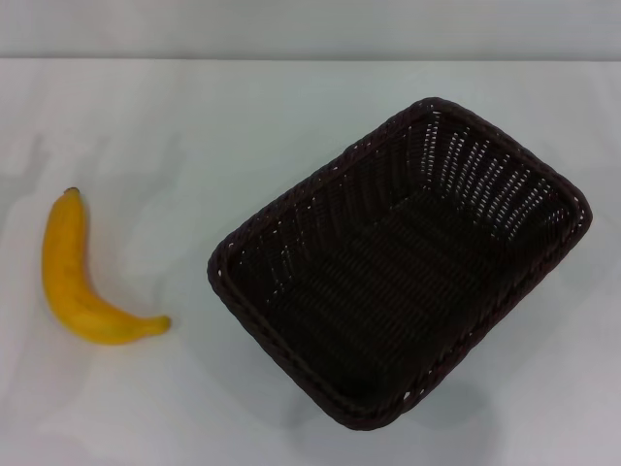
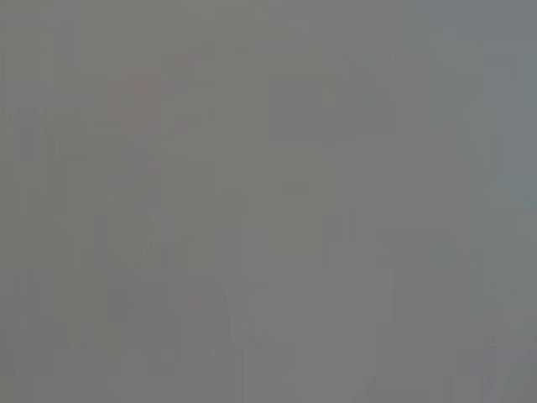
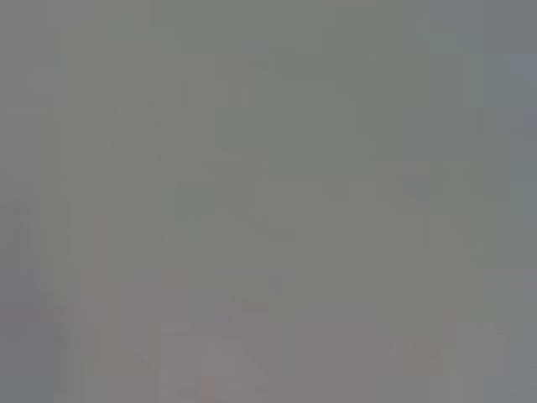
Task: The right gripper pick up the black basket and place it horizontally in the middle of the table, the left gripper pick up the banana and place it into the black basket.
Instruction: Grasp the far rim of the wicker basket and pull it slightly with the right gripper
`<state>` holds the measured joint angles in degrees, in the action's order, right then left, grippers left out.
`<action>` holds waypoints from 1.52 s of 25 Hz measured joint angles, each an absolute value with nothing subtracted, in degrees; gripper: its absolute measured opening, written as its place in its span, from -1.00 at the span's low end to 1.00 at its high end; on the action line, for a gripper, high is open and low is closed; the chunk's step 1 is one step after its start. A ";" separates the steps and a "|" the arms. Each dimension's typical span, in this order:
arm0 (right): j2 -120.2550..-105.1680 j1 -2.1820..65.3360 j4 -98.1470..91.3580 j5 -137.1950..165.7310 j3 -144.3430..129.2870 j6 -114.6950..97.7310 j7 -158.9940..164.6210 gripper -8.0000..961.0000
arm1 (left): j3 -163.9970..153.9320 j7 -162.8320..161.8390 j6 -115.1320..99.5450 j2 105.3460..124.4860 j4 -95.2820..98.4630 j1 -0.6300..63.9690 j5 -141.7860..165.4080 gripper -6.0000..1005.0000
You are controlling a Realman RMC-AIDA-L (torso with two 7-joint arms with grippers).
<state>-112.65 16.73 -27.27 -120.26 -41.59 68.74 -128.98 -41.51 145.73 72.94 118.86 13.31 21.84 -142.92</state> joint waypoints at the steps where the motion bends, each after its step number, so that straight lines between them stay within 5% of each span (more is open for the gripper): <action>1: -112.14 17.06 -30.37 -115.74 -42.03 68.08 -122.79 0.54 | -41.49 145.72 72.94 118.79 13.43 21.81 -142.92 0.73; 11: -109.35 27.27 -60.61 -72.11 -43.43 73.18 -68.36 0.52 | -41.61 144.96 72.85 117.11 16.21 20.59 -142.83 0.73; 19: -108.41 45.00 -69.81 -43.01 -48.73 89.09 -38.35 0.52 | -41.48 141.19 71.79 114.29 16.75 20.64 -142.87 0.73; 28: -111.22 57.82 -65.65 -24.92 -49.06 100.04 -28.94 0.53 | -40.87 138.43 71.51 114.03 20.25 18.60 -143.30 0.73; 38: -111.42 65.92 -49.81 -20.97 -50.48 94.86 -26.94 0.53 | -40.70 138.54 71.48 113.92 20.39 18.01 -143.02 0.73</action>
